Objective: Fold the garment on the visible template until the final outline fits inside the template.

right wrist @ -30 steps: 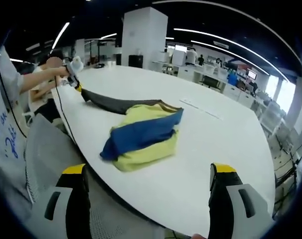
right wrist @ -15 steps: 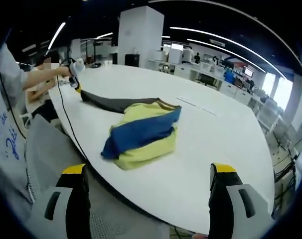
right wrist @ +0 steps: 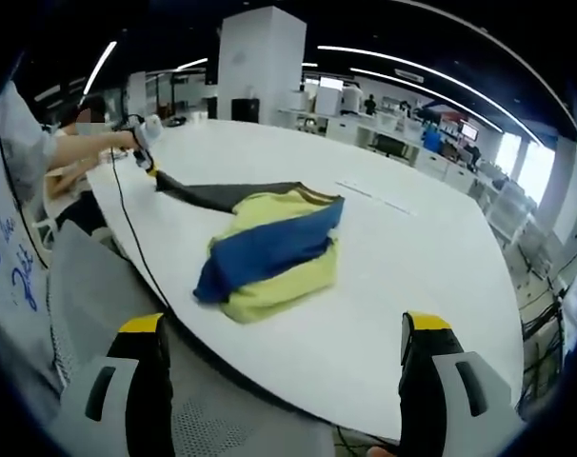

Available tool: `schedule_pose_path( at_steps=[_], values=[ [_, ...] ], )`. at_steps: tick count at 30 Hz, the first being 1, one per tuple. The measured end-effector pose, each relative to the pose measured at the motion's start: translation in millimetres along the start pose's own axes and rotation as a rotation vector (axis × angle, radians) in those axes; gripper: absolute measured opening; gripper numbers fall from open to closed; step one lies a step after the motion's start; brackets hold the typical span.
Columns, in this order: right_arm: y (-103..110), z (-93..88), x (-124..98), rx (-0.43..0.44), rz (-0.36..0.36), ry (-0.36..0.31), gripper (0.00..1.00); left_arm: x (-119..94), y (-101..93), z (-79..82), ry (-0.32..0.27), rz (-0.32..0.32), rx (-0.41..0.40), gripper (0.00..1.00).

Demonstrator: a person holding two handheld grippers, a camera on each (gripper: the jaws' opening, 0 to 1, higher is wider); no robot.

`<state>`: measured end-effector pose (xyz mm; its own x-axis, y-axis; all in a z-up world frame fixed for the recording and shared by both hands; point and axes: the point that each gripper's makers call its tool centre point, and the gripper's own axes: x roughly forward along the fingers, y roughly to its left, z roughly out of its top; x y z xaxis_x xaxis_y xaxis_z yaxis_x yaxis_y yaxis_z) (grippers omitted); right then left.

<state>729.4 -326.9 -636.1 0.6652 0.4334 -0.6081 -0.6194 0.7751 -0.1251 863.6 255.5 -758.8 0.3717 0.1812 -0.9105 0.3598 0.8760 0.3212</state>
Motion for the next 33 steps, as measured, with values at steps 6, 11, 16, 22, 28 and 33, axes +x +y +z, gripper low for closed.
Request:
schedule_pose_path(
  at_steps=[6,11,16,22,28,33],
  values=[
    [2.4,4.0,1.5,0.003,-0.004,-0.001,1.0,12.6,2.8,4.2,0.011,0.003,0.026,0.0],
    [5.9,1.4,3.1,0.005,-0.001,0.011,1.0,15.1,2.6,4.8,0.016,0.0,0.044,0.0],
    [9.3,5.0,4.7,0.009,0.001,0.003,1.0,16.7,1.0,-1.2,0.023,-0.026,0.049,0.01],
    [9.7,7.9,5.9,0.004,0.007,-0.006,1.0,3.0,3.4,-5.6,-0.011,0.003,0.073,0.16],
    [6.6,6.2,6.0,0.012,0.001,-0.008,1.0,-21.1,5.7,-3.2,-0.075,0.051,0.127,0.27],
    [8.7,6.4,9.1,0.01,0.009,-0.011,1.0,-33.3,-28.5,4.8,-0.158,-0.064,0.161,0.19]
  ],
)
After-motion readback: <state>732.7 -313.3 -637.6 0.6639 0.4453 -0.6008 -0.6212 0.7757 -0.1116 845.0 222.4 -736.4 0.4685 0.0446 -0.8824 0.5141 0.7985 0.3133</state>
